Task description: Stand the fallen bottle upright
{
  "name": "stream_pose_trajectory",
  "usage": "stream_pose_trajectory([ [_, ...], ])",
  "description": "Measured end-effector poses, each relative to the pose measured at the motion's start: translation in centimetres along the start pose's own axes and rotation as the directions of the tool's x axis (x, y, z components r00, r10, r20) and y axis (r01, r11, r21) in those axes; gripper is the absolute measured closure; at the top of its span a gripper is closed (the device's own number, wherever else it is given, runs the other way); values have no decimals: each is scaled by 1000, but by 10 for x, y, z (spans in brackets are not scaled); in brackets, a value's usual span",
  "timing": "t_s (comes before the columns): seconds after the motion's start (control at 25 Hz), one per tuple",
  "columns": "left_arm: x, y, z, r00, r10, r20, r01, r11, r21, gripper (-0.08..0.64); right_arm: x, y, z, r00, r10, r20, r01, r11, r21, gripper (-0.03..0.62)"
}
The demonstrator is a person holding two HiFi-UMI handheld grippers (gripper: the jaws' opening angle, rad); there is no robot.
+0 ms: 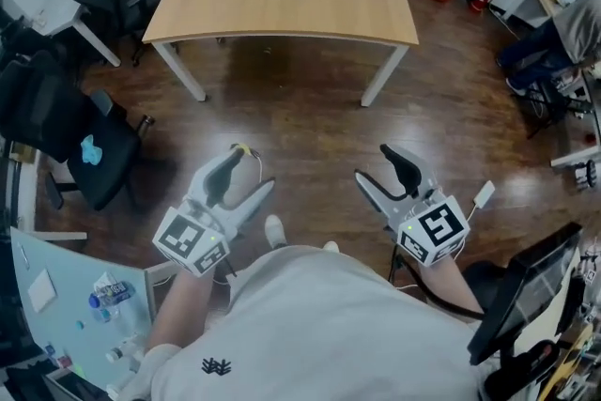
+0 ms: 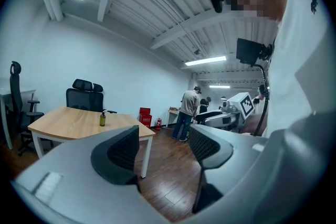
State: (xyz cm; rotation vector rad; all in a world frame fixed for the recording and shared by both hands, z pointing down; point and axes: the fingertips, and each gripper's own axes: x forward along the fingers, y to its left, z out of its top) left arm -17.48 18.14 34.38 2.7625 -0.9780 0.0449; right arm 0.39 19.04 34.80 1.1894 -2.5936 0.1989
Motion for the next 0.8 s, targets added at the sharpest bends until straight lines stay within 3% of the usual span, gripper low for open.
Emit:
stream_pose_trajectory([
  [0.36, 19, -74, -10, 998, -42, -50, 42, 999, 7, 259, -53, -3, -22, 1000, -4, 6, 3, 1000, 29, 339],
  [0.8, 26, -116, -28, 994, -34, -100, 35, 999, 11, 261, -82, -9, -32, 999, 23, 28, -24, 999, 28, 345],
])
